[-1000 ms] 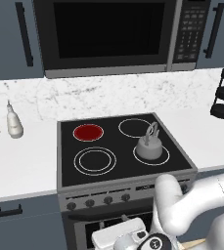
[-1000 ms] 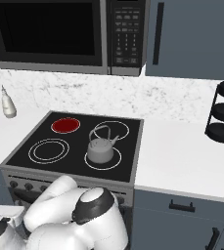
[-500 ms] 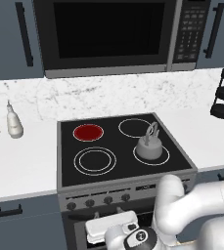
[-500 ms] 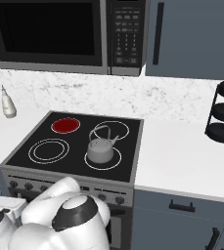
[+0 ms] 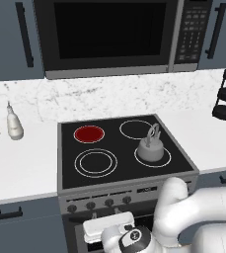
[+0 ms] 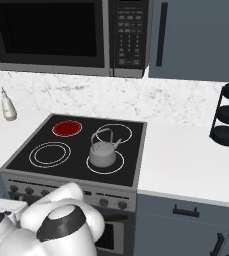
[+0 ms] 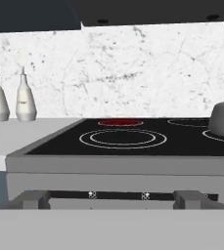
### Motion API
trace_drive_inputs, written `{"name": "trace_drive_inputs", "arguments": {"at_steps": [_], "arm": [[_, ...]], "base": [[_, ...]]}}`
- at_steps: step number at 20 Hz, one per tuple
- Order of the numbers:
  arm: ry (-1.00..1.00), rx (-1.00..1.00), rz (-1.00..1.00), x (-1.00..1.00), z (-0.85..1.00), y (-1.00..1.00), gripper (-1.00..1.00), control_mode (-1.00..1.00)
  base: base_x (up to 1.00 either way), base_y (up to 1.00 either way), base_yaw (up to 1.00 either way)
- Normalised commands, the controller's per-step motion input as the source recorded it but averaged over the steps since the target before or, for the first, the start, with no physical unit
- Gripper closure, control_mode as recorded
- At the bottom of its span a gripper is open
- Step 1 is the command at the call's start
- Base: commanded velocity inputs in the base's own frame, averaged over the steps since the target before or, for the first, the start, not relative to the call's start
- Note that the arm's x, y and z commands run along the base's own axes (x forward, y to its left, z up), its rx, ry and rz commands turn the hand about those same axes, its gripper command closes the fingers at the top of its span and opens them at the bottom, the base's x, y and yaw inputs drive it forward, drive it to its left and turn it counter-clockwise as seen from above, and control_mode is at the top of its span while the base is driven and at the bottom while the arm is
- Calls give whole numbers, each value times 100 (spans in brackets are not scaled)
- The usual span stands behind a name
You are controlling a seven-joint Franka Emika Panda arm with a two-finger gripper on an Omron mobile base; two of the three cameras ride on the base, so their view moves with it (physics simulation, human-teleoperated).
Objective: Turn off the rear left burner of the stove.
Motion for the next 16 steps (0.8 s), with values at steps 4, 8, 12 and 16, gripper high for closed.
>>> {"name": "trace_drive_inputs", "arguments": {"at_steps": [4, 8, 12, 16], "arm": [[0, 0, 0, 29, -29, 0, -100, -100], [0, 0, 0, 26, -24, -4, -100, -100], [-4, 0, 0, 18, -32, -36, -100, -100], [-1, 0, 0, 20, -19, -9, -100, -100]], "base": [[0, 0, 0], [0, 0, 0], [0, 0, 0], [0, 0, 0]]}}
